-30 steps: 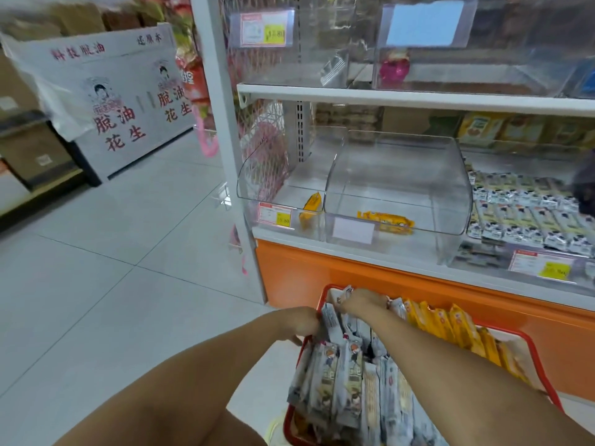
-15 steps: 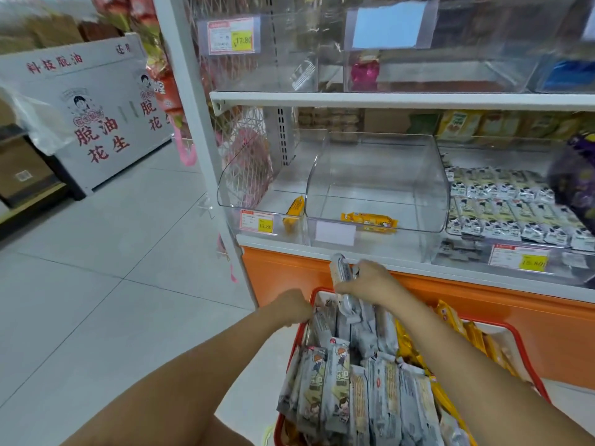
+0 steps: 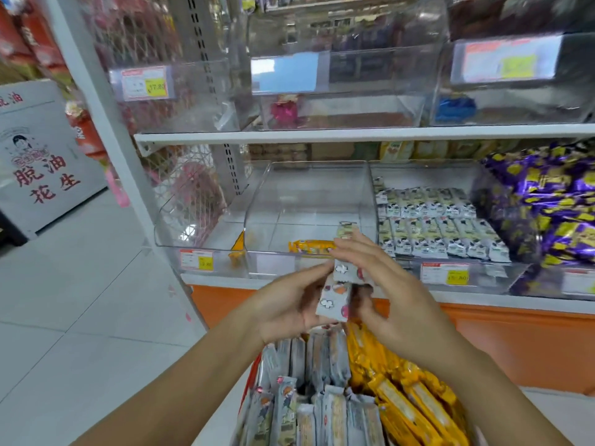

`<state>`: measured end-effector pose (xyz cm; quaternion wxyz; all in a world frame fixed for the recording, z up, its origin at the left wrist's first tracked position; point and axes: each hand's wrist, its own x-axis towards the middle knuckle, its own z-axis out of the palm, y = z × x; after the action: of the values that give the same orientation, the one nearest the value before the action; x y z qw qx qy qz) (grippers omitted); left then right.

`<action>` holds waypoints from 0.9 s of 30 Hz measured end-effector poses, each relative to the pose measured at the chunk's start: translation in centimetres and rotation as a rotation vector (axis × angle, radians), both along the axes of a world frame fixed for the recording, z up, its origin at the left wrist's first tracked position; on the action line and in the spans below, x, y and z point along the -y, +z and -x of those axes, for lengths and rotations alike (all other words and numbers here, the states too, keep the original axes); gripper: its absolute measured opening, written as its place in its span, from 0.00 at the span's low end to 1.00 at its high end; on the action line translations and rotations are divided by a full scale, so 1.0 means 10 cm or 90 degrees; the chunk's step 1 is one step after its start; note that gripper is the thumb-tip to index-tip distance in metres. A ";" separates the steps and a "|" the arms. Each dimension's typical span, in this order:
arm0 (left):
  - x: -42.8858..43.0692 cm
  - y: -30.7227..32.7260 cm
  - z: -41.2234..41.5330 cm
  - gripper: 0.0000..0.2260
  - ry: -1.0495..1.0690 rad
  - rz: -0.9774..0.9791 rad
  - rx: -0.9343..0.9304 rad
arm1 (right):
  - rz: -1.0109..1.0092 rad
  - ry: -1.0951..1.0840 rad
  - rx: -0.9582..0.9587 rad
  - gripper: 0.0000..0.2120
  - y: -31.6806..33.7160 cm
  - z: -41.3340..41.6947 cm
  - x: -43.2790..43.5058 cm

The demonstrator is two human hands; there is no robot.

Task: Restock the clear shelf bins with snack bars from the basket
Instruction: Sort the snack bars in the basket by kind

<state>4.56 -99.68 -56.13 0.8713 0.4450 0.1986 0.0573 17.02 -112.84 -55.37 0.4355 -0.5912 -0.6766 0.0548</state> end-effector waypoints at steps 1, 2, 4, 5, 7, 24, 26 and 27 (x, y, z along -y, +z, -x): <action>0.01 -0.01 -0.05 0.14 -0.001 -0.017 0.002 | 0.019 0.011 -0.045 0.34 -0.01 -0.04 0.05; 0.02 -0.01 -0.09 0.15 0.004 -0.040 -0.007 | 0.024 0.016 -0.094 0.32 -0.03 -0.08 0.10; 0.04 -0.05 -0.17 0.21 0.012 -0.081 -0.031 | -0.009 -0.017 -0.188 0.25 -0.06 -0.13 0.17; 0.06 -0.09 -0.22 0.25 0.010 -0.092 -0.040 | -0.030 -0.057 -0.228 0.19 -0.07 -0.14 0.19; 0.10 -0.13 -0.31 0.27 0.004 -0.110 -0.047 | -0.050 -0.144 -0.284 0.10 -0.10 -0.16 0.18; 0.19 -0.08 -0.65 0.16 0.013 -0.107 0.021 | 0.088 -0.288 -0.397 0.13 -0.17 -0.52 0.28; 0.17 -0.06 -0.68 0.15 0.004 -0.076 0.016 | 0.122 -0.263 -0.358 0.09 -0.15 -0.57 0.30; 0.15 -0.05 -0.68 0.15 -0.003 -0.055 0.011 | 0.143 -0.243 -0.340 0.07 -0.12 -0.60 0.30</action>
<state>11.40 -101.14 -56.63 0.8531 0.4824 0.1870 0.0675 23.07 -115.87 -56.54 0.5318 -0.7161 -0.4057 0.1995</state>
